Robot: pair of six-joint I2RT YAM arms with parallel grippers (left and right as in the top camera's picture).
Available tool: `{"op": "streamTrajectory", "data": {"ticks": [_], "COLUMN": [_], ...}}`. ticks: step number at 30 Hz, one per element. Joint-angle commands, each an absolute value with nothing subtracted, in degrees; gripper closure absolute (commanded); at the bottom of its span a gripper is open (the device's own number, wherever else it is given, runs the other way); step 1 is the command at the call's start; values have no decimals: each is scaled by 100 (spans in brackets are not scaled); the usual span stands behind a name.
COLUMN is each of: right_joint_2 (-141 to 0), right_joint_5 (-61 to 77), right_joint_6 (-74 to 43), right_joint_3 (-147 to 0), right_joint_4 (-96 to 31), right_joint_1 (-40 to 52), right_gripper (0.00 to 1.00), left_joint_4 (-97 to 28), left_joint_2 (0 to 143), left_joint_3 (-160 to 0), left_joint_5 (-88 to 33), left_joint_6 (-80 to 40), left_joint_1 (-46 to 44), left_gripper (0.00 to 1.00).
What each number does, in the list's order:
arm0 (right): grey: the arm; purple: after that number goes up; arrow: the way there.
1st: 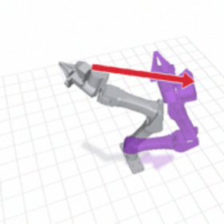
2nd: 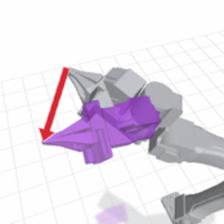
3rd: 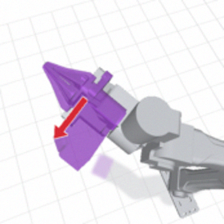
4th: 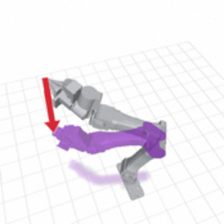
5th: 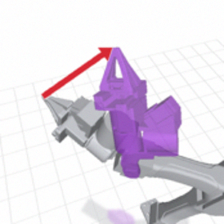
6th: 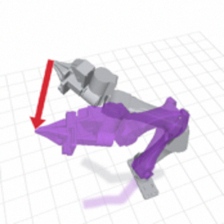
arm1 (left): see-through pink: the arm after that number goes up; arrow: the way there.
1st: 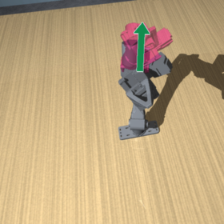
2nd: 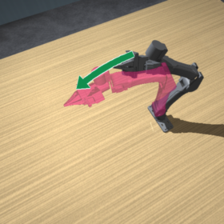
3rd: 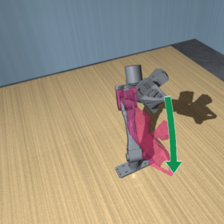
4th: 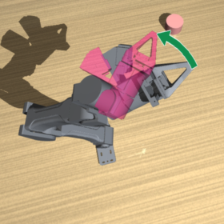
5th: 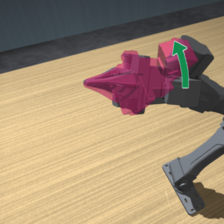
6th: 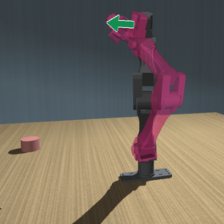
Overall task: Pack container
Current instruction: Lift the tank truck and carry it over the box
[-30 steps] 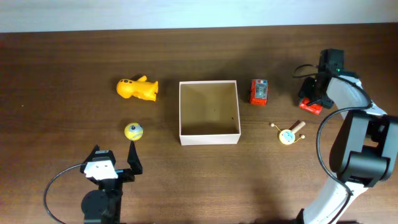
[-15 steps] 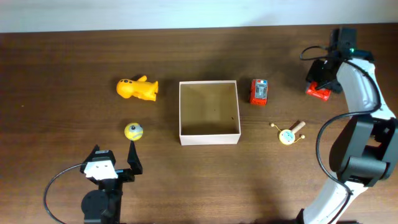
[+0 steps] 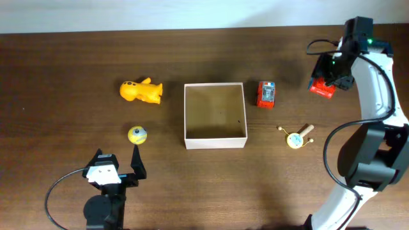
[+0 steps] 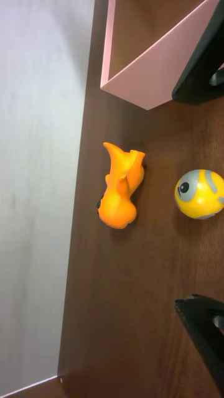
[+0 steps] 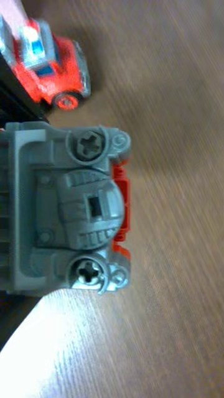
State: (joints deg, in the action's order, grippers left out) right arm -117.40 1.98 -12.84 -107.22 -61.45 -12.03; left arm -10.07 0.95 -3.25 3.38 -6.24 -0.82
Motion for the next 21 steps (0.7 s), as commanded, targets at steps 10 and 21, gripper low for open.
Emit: {"op": "streamTrajectory", "data": {"ticks": [10,21], "right_joint_2": [-11552,-11552], "right_joint_5": [436,746], "right_joint_6": [-1179,-1400], "right_joint_3": [-12127,-12261], "right_joint_4": [-6943,-6967], "right_joint_1": [-134,1291], "right_gripper": [36,37], "left_joint_4": [-993,-993], "left_joint_2": [80,80], "left_joint_3": [-292,-292], "left_joint_5": [276,276], "left_joint_6": [-637,-635], "left_joint_1": [-58,-58], "left_gripper": [1,1]}}
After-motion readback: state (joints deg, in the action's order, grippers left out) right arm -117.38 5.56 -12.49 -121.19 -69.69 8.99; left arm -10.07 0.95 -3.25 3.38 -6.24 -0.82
